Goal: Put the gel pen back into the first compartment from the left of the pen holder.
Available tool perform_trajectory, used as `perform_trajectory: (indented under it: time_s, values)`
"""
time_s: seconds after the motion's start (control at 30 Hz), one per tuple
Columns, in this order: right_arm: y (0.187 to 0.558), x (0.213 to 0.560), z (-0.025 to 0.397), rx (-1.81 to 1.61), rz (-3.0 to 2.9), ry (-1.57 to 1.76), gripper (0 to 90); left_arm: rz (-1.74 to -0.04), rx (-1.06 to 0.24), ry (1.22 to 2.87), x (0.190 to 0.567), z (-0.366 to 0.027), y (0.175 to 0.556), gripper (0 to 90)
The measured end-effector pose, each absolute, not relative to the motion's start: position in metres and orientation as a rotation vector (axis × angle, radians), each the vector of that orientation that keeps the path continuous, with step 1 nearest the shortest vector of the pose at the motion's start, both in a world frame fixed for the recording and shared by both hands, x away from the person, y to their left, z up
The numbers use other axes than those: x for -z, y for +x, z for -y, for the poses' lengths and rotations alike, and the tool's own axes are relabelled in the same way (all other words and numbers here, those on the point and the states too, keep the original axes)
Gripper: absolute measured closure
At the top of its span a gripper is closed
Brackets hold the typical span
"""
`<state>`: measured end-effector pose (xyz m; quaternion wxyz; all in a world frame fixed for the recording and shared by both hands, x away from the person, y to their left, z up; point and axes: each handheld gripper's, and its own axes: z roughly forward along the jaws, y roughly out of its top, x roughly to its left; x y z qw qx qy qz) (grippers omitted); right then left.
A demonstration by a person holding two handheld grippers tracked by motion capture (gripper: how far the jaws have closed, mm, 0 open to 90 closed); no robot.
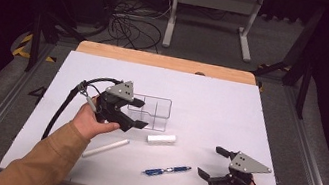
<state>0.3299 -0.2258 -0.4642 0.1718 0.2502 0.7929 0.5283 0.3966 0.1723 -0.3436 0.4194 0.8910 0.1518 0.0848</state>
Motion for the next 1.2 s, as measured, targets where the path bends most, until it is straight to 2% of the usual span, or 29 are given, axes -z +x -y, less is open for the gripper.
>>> perform_trajectory:
  time_s: [0.67, 1.2]
  values:
    - [0.33, 0.464, 0.226, -1.498, -2.248, 0.712, 3.3, -0.353, -0.203, 2.234, 0.348, -0.152, 0.378, 29.3]
    - [0.329, 0.464, 0.226, -1.5, -2.248, 0.705, 3.3, -0.369, -0.125, 2.238, 0.364, -0.13, 0.368, 31.1]
